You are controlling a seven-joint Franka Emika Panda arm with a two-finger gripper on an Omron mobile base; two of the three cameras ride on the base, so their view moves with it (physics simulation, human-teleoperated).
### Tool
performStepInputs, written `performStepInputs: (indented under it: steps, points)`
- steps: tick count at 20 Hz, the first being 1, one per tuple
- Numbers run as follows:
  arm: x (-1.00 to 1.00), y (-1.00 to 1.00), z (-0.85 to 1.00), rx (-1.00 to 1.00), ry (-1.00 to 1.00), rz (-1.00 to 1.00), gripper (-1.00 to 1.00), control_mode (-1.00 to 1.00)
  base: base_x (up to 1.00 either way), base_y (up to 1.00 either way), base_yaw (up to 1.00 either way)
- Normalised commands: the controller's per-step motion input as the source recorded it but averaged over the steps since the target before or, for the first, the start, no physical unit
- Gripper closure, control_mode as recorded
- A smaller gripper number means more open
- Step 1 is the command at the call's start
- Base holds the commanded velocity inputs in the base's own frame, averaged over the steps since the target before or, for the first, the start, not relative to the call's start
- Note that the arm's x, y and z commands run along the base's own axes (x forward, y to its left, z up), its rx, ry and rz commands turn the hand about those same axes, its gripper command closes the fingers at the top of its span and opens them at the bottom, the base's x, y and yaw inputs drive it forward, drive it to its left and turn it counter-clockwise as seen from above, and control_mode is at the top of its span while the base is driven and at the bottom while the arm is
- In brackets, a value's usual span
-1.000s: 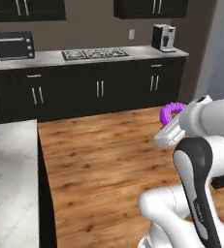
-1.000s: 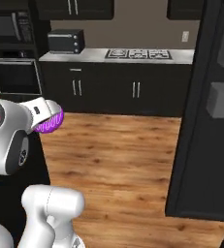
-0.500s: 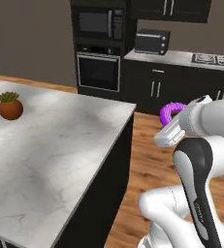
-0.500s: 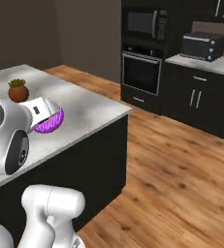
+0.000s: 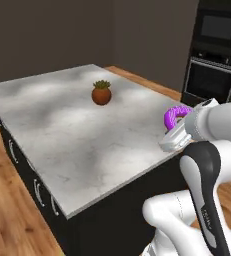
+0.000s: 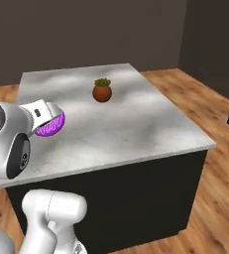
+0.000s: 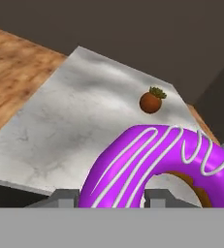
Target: Take the donuts from the fridge and place them on the empty tray on the dining counter.
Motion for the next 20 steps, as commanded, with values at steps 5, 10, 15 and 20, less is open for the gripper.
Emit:
performStepInputs:
  steps: [5, 10, 15, 20]
  points:
    - [0.00, 0.00, 0.00, 0.00, 0.00, 0.00, 1.00, 1.00, 0.44, -0.08, 0.73]
    - [0.00, 0.00, 0.00, 0.00, 0.00, 0.00, 1.00, 1.00, 0.37, -0.01, 0.66]
    - [0.00, 0.00, 0.00, 0.00, 0.00, 0.00, 1.00, 1.00, 0.34, 0.00, 0.49]
    - [0.00, 0.00, 0.00, 0.00, 0.00, 0.00, 1.00, 1.00, 0.53, 0.48, 0.22]
